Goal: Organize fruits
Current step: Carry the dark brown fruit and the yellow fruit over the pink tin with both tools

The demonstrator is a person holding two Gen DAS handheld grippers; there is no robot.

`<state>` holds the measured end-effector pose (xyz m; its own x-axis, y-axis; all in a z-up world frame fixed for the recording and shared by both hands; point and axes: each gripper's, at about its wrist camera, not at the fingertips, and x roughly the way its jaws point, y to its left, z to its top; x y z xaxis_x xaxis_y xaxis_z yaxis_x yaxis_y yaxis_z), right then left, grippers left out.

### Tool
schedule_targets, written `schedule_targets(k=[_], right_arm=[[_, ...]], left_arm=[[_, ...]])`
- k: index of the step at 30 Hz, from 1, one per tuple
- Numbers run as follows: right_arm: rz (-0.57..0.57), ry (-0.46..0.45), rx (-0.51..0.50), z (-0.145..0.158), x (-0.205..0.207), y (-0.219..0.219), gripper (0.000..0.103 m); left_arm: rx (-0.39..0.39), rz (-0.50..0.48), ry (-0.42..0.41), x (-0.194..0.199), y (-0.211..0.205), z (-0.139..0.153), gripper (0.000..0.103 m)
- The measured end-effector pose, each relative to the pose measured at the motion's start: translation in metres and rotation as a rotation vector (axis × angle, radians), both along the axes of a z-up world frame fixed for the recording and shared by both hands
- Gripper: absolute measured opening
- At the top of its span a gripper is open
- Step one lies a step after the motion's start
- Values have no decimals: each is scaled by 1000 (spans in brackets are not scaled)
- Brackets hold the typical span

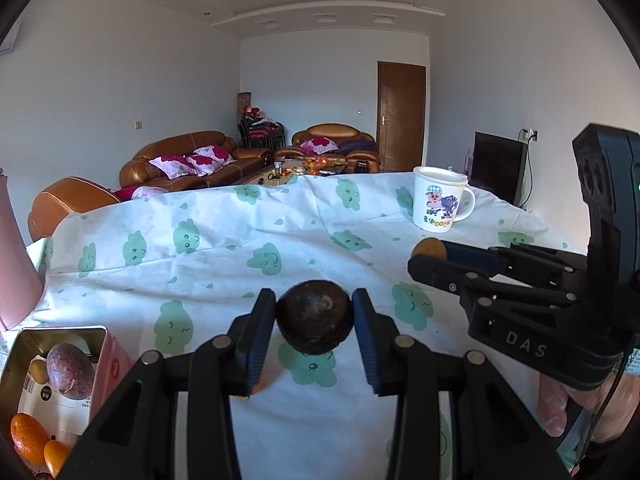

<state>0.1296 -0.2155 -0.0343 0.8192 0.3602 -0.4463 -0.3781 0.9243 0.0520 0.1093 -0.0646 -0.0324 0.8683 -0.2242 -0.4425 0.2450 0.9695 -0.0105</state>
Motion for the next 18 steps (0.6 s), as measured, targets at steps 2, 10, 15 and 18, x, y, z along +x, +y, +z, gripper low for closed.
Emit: schedule_targets(k=[2,10,15,18], right_arm=[[-2,-7,-1,1,-1,0,29],[-25,-73,-7,6,-12,0,29],[-48,-87,4,7,-17,-3,29],[-41,-80,0,7,-24,1,29]], left_arm=[[0,8,-14,-2,1,1,41],[11,23,-86,-14,1,6,41],[-11,22,-95,-15,5,8,41],[-28,21,-88,-17,10,7,41]])
